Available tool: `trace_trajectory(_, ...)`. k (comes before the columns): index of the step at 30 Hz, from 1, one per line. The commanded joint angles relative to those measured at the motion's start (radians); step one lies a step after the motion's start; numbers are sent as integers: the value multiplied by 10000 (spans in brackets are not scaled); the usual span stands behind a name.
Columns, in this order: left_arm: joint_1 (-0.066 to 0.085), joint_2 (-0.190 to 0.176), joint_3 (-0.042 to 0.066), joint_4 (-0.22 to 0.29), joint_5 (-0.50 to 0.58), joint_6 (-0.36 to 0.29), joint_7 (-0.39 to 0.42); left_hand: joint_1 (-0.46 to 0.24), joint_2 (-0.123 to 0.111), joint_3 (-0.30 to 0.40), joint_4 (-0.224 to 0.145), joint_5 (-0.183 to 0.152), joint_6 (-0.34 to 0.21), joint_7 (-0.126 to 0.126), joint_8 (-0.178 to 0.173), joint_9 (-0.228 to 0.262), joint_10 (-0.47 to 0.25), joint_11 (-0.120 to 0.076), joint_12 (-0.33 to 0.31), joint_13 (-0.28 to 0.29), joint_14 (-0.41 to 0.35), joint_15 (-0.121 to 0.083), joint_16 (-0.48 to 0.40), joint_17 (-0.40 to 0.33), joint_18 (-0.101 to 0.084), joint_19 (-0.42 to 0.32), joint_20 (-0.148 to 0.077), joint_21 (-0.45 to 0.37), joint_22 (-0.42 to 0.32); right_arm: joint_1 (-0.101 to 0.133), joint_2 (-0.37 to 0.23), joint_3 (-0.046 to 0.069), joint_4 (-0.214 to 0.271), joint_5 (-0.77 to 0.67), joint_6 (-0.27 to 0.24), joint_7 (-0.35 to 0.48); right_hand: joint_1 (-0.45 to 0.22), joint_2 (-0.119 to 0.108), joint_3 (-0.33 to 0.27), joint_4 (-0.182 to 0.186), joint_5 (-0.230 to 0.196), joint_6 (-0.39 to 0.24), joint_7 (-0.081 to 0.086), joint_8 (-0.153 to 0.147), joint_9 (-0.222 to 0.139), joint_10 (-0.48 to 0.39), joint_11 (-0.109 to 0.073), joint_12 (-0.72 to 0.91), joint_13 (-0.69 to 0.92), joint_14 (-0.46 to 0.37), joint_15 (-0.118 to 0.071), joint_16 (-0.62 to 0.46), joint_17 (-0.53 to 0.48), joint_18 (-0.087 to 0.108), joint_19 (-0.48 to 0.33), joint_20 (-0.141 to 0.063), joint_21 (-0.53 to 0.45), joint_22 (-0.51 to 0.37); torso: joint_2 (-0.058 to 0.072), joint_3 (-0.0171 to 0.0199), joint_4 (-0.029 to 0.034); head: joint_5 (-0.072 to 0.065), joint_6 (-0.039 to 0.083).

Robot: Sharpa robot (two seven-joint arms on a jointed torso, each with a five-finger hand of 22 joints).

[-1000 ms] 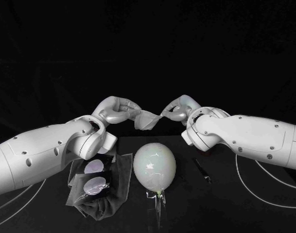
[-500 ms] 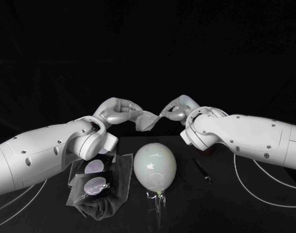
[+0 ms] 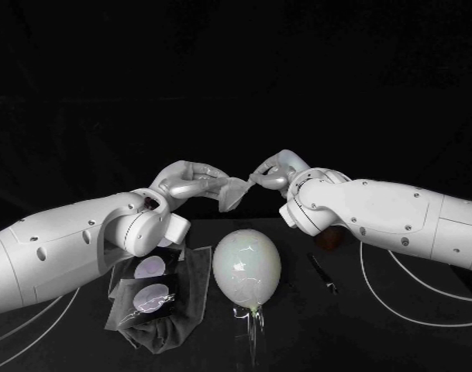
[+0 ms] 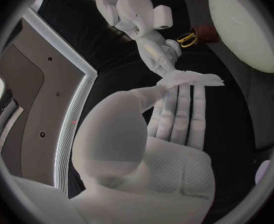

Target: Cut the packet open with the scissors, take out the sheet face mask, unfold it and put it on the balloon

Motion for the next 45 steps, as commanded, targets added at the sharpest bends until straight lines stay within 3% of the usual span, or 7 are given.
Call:
trace_trajectory(1,25,-6,15,17,886,444,-119,5,74,70,20,31,-74,14,77,1555,-39,61,-39,-11,46,21,-52,-14,170,-54,19,31,14,3,76,3,-143,364,206,538,-207,-128,-179,94,-26,-175,83,-214,-154,-138,49,-156,-59,942,97,-38,2295,44,652,124,-88,2372,11,1,5,12,-5)
trace_trajectory(10,41,-25,14,-28,1412,236,-206,-98,55,406,77,32,-365,46,413,1928,-43,76,-25,-14,185,16,-149,-94,193,-58,-8,191,77,-2,138,-2,-335,675,507,892,-751,-669,-1087,731,-24,-804,446,-898,-491,-1030,387,-1442,-868,746,398,-437,1761,204,257,380,-814,2134,-1,1,0,33,-3)
trace_trajectory(17,49,-67,13,30,1580,-2,-296,-116,30,478,66,31,-416,38,511,2025,-6,63,-13,-7,244,1,-162,-108,199,-44,-26,253,103,-6,-72,-5,-312,1086,-4,1742,-700,-626,-1324,906,-20,-856,489,-1046,-563,-1109,432,-1449,-912,725,447,-459,1736,208,254,459,-825,2133,3,0,-2,50,31)
trace_trajectory(25,52,-164,12,129,1552,-30,-452,-184,-3,678,61,30,-552,28,745,2255,96,39,2,13,356,-26,-190,-132,191,-55,-59,393,169,-16,-816,-7,433,1294,-279,3773,962,13,-791,-46,-3,-272,315,-938,-547,-801,263,-828,-650,846,314,-231,2030,61,628,410,-163,2359,10,-4,-10,83,59)
trace_trajectory(30,53,-248,12,148,1546,18,-468,-312,2,920,114,25,-768,35,1026,2530,133,40,13,27,412,-28,-232,-146,183,-110,-65,501,217,-104,-1305,-13,1202,549,-339,4719,1426,-23,-621,-562,-12,28,224,-823,-502,-639,179,-565,-527,918,242,-82,2233,-8,780,334,121,2453,1,7,-11,116,63)
trace_trajectory(36,53,-316,10,221,1539,170,-464,-441,80,1072,203,30,-1067,59,1361,2858,115,56,40,45,418,-18,-244,-133,179,-182,-36,562,234,-322,-1548,-22,1839,-547,-559,5256,1507,-109,-604,-742,-12,141,194,-794,-492,-511,149,-365,-418,944,214,-27,2309,-39,847,303,251,2494,3,6,-7,140,77)
trace_trajectory(45,52,-437,8,361,1527,376,-447,-439,-4,1164,116,33,-1160,51,1530,3005,155,37,80,68,460,-40,-222,-114,195,-181,-63,653,275,-609,-1372,-51,2070,-1341,-1084,5247,1422,-342,-648,-856,-17,117,240,-911,-572,-503,179,-343,-422,935,226,-52,2275,-27,821,291,200,2478,15,4,5,159,83)
